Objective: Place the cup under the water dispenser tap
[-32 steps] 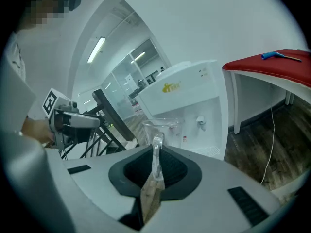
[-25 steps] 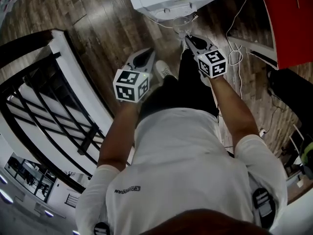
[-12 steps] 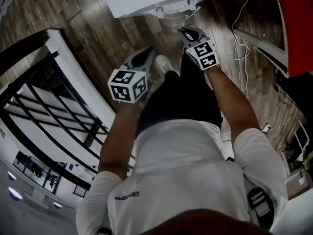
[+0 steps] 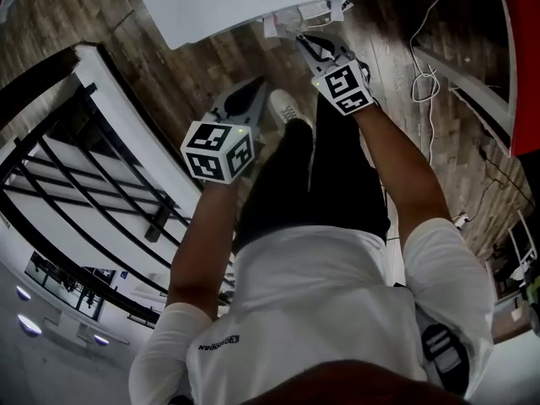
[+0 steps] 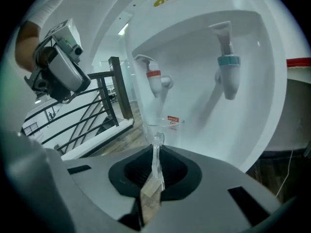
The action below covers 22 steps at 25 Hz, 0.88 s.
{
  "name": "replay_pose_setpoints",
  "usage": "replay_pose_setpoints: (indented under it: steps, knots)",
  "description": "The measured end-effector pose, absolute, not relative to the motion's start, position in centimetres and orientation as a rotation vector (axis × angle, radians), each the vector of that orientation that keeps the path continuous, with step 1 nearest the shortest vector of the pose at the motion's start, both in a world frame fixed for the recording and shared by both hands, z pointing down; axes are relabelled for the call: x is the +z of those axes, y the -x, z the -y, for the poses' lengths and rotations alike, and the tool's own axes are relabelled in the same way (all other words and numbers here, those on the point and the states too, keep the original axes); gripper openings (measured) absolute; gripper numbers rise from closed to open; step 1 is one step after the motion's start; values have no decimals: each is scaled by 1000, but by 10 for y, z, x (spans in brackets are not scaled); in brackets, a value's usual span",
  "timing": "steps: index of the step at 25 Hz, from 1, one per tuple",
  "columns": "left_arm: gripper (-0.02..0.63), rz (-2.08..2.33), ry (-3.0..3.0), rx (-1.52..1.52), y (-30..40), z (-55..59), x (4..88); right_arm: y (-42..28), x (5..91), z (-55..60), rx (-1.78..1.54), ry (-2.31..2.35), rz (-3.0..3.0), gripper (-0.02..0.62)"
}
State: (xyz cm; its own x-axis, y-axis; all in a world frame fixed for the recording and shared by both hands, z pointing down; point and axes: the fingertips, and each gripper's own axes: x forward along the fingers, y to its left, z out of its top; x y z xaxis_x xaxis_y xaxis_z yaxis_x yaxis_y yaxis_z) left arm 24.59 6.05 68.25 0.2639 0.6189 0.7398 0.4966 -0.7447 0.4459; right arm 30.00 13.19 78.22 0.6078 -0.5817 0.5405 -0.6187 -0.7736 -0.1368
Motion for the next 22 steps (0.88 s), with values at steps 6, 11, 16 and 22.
replay_pose_setpoints:
  steps: [6,11,16,22]
  knots:
    - [-5,-1095,-2457,1478,-251,-61,692,-312,791,-120,732,-2689,1106,44]
    - [-5,-1096,-2477,1468,-254,-62,703,-313,804,-118,593,-2631,1093,44]
    - [-5,-1100,-2467,1491,-251,-64,721,-318,820,-116,498,-2604,1094,44]
    - [-5,-1106,-2452,1501,-244,-62,729,-321,828,-115,483,-2599,1065,46]
